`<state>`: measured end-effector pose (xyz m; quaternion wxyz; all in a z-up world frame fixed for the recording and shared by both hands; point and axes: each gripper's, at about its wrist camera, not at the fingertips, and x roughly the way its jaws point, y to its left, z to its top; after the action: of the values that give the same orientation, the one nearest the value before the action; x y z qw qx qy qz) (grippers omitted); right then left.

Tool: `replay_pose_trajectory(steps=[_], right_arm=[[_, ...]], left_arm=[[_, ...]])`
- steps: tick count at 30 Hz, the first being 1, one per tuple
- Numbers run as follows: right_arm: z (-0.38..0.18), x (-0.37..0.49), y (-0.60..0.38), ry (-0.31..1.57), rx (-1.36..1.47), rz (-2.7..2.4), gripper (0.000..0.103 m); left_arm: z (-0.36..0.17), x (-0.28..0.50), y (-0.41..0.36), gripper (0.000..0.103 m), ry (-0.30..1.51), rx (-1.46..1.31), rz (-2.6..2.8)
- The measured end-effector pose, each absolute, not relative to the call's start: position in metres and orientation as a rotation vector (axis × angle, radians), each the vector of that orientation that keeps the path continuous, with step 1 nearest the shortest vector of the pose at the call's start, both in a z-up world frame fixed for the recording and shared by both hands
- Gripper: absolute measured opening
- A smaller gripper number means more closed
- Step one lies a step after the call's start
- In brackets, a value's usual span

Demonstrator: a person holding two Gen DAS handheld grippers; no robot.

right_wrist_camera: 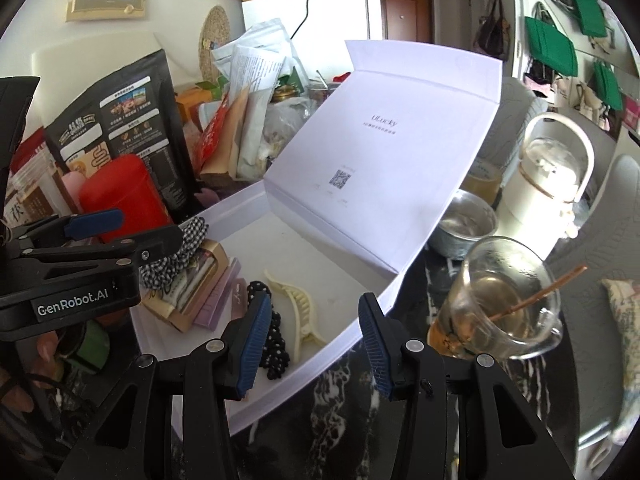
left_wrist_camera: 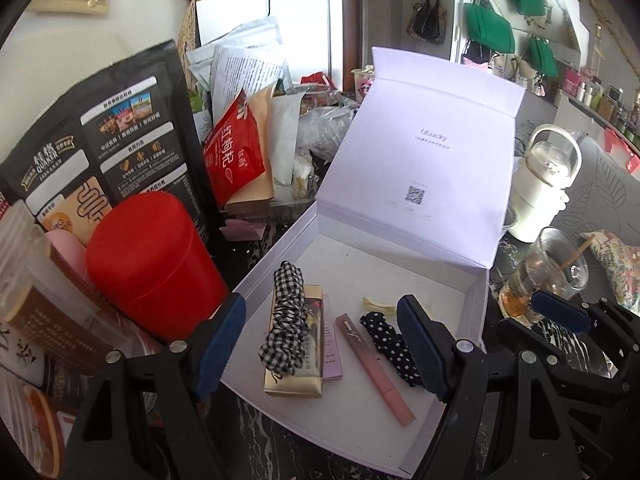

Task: Organize rigid objects
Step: 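Open both tools and withdraw them from the white box, then move both tools across the table toward the lollipop and black cosmetic box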

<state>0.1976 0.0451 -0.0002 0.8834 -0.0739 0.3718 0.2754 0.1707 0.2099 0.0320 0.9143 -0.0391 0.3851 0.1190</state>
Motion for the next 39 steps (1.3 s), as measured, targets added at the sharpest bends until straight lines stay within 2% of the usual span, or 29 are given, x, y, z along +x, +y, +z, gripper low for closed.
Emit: replay_pose_trajectory(steps=[15,23,25,27,29,31,39], right_arm=[[0.044,0.137,-0.011,0.659,-0.135,0.513,0.049],[0.055,0.103,-0.04,0.619,-0.13,0.475,0.054],[0.057,0.094,-0.048,0.61,-0.13,0.462,0.058],[0.059,0.085,-0.055,0.604,-0.131,0.446,0.06],[0.061,0.079,-0.062,0.597,-0.129,0.435,0.061],[0.063,0.071,-0.07,0.589,-0.123,0.422,0.065],[0.066,0.051,-0.095,0.579,-0.106,0.38,0.07]], left_arm=[[0.07,0.112,0.151,0.078,0.679,-0.003,0.182],[0.079,0.084,0.124,0.078,0.651,0.032,0.159],[0.079,0.078,0.117,0.078,0.646,0.045,0.149],[0.08,0.074,0.11,0.082,0.644,0.056,0.138],[0.08,0.069,0.104,0.096,0.642,0.06,0.123],[0.08,0.064,0.099,0.102,0.638,0.062,0.103],[0.074,0.049,0.076,0.102,0.65,0.081,0.051]])
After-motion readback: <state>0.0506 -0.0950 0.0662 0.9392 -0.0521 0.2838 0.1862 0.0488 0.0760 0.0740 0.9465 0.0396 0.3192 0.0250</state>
